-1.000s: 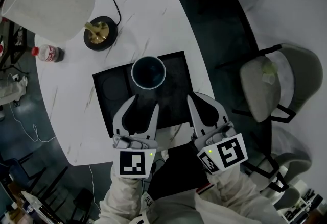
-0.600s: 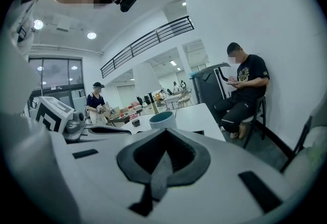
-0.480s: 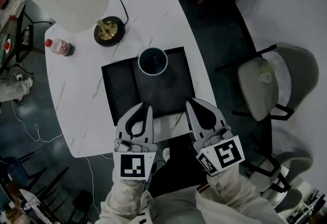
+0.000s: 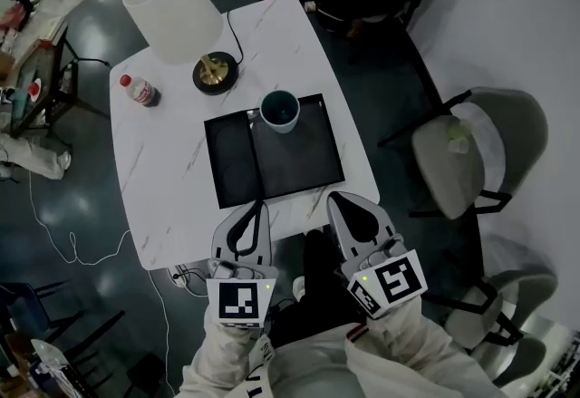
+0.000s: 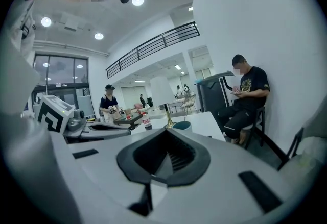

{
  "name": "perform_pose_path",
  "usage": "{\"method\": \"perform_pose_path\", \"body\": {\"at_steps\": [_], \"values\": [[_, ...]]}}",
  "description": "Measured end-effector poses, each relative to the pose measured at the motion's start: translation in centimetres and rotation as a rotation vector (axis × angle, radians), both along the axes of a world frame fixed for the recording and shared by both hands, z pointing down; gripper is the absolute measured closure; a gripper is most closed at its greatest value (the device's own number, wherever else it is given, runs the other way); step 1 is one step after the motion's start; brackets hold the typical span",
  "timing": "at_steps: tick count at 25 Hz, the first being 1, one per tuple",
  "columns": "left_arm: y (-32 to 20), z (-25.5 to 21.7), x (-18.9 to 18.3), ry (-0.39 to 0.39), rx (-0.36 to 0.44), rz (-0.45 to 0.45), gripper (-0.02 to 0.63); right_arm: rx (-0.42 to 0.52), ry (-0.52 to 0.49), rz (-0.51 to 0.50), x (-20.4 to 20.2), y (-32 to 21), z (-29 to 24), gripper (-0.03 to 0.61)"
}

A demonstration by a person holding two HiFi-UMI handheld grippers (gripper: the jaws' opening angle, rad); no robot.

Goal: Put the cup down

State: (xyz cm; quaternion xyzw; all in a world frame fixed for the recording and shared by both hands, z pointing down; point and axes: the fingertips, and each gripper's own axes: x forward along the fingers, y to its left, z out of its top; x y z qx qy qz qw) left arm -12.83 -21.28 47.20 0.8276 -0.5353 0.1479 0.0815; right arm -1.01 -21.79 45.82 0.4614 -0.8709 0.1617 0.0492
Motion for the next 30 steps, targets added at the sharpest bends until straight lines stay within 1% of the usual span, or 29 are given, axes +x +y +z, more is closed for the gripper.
{"method": "perform_pose_path", "body": {"at_steps": [3,9,13,18,21,25,30], "values": [[1.9,-1.8,-0.4,0.001,0.028,-0.002,0.603,0.012,0.005,-0.016,-0.6,2.4,-1.4,0.573],[7.3,-3.9,-1.5,-0.025,0.024,0.003,0.603,0.004,-0.027,-0.047,-2.1,7.6,-3.7,0.573],[10.8,-5.4,-1.9,-0.021,0.036,-0.010,0.603,0.038,-0.025,-0.060,-2.7,10.4,-5.9,0.574],[14.8,-8.0,-2.1,-0.003,0.073,-0.009,0.603,0.080,-0.016,-0.064,-3.4,13.9,-8.6,0.573],[16.8,-9.4,-2.2,0.012,0.098,-0.021,0.603,0.099,-0.023,-0.058,-3.5,15.9,-9.7,0.572],[19.2,-11.0,-2.0,0.007,0.131,-0.015,0.603,0.140,-0.026,-0.044,-3.5,18.3,-11.6,0.572],[22.0,-12.5,-1.7,0.015,0.154,-0.007,0.603,0.168,-0.031,-0.059,-3.6,21.3,-13.2,0.573]]}}
